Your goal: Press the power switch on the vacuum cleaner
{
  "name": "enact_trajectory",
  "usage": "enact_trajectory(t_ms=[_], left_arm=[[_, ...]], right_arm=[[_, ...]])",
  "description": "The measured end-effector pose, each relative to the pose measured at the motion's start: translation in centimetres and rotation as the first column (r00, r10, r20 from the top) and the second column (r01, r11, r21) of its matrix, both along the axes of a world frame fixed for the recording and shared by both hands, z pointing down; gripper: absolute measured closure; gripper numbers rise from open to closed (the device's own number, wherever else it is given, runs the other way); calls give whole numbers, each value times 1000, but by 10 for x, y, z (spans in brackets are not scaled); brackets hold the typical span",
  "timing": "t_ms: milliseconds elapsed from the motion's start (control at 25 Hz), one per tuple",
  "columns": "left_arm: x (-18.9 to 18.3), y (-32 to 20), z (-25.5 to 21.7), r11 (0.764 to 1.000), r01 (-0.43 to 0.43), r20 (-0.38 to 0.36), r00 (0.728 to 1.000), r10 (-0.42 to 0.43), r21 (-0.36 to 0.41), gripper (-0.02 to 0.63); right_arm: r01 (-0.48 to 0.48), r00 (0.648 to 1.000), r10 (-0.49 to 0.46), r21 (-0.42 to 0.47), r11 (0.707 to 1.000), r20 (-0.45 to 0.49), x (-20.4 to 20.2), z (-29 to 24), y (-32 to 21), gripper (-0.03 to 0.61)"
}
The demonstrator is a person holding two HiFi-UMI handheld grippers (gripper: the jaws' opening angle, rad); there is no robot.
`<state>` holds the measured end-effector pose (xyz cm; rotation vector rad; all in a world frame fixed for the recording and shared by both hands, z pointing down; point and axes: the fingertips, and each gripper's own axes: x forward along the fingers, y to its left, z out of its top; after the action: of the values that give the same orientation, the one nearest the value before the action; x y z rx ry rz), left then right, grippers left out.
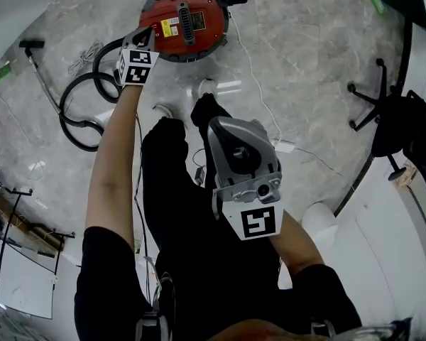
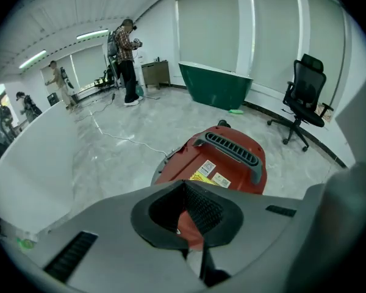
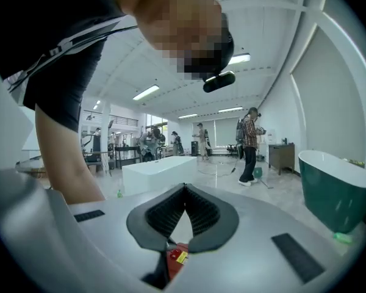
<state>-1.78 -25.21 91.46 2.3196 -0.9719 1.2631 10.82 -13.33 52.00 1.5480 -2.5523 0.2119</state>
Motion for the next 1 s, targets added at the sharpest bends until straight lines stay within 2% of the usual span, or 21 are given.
enact_trajectory(t_ms=[120, 320, 520, 680, 880, 1000], left_arm=[[4, -5, 8, 1000, 17, -11, 1000, -17, -15, 594], [9, 1, 22, 999, -52, 40, 998, 52, -14, 594], [11, 1, 30, 998, -56, 47, 997, 57, -33, 594], [11, 1, 31, 998, -6, 2, 1000, 6, -56, 595], [11, -4, 37, 995, 13, 27, 1000, -11, -97, 595], [10, -7, 36, 991, 37, -2, 999, -38, -131, 595]], right_arm=[[-44, 999, 45, -36, 998, 30, 7, 4, 2, 561], [-66, 997, 69, -64, 996, 39, 5, 11, 7, 561], [-70, 996, 74, -90, 993, 48, 3, 18, 13, 561], [-69, 994, 76, -91, 993, 73, -2, 19, 13, 560], [-60, 996, 63, -52, 997, 59, 0, 22, 6, 561], [-80, 994, 84, -56, 995, 69, 4, 25, 7, 561]])
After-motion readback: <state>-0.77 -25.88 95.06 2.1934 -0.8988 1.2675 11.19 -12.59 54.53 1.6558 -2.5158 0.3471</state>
